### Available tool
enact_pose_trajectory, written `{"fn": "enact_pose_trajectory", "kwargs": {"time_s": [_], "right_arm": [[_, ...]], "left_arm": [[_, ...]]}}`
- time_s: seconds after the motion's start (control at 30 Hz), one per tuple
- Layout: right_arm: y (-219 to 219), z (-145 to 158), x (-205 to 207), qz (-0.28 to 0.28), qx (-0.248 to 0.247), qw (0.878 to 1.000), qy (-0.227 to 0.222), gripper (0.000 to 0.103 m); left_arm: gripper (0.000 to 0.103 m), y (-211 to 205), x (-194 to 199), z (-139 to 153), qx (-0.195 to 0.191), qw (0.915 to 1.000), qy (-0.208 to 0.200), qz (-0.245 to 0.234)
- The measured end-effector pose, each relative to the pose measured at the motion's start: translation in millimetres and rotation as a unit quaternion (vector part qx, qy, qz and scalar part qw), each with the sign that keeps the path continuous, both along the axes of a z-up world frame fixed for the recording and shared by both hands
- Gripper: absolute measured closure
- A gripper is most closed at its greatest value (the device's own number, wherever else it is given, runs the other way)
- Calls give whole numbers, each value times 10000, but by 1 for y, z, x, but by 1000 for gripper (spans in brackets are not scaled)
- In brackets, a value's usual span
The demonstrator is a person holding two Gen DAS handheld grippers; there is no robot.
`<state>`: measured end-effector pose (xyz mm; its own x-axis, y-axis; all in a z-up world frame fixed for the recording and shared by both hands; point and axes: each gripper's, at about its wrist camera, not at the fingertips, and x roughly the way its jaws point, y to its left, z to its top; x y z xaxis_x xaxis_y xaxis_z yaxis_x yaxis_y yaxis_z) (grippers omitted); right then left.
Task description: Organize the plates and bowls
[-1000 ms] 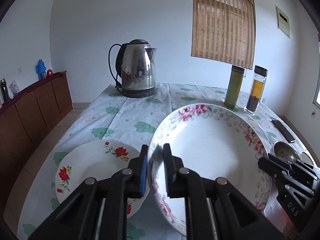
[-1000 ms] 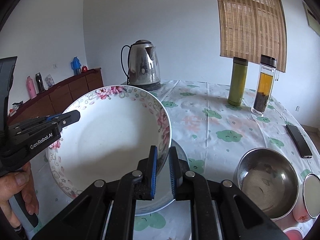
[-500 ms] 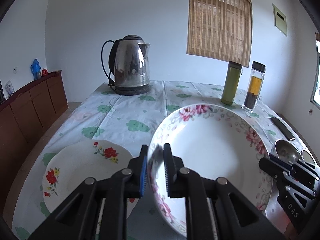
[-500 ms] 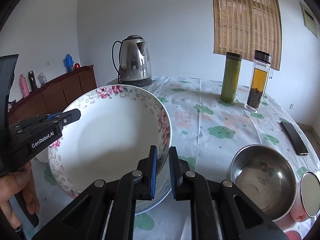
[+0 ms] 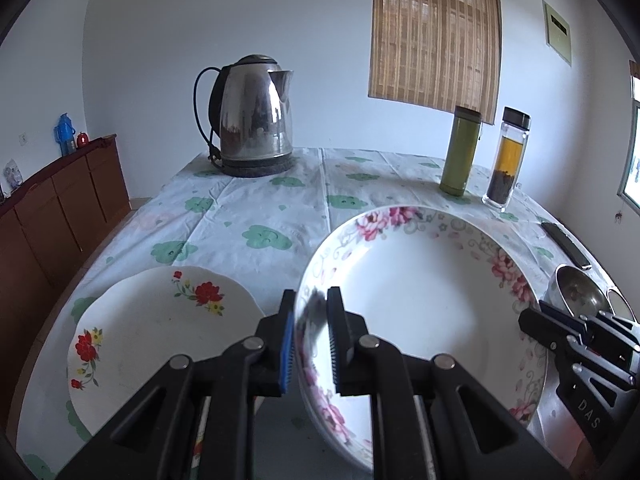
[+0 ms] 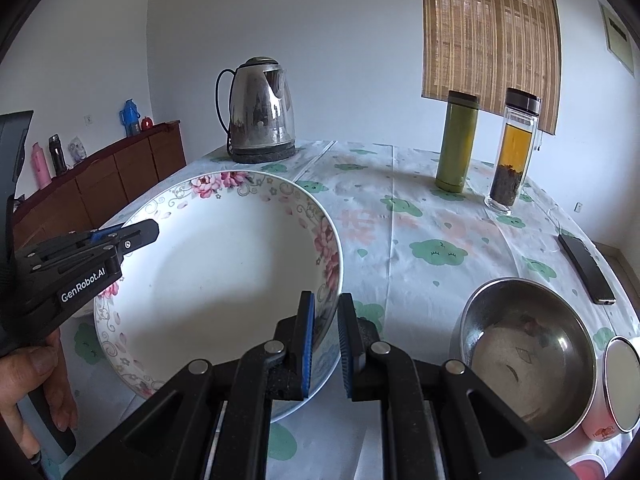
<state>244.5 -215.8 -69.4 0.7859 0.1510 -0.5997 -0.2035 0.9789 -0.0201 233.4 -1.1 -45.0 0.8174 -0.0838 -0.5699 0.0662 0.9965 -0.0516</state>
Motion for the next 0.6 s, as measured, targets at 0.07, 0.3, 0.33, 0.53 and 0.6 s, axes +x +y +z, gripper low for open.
{"fn": "enact_pose_trajectory", "kwargs": {"time_s": [0.07,0.3,0.33,0.53,0.6], "right_arm": [[0,-1,1,-2,-10,10000,24,91],[1,-4,3,-19,-53,10000,69,91],[1,-4,3,-25,-60,9999,77,91],[-1,-7,5,-58,-80,9999,123,91],[-1,-8,5,-61,-88,9998,138,91]], "left_arm": [[92,1,2,-1,2,10000,17,-3],[91,-2,2,-5,39,10000,59,-21],[91,-2,2,-6,49,10000,70,-25],[91,-4,3,-9,87,9999,117,-56],[91,-4,4,-10,84,9998,138,-61]]}}
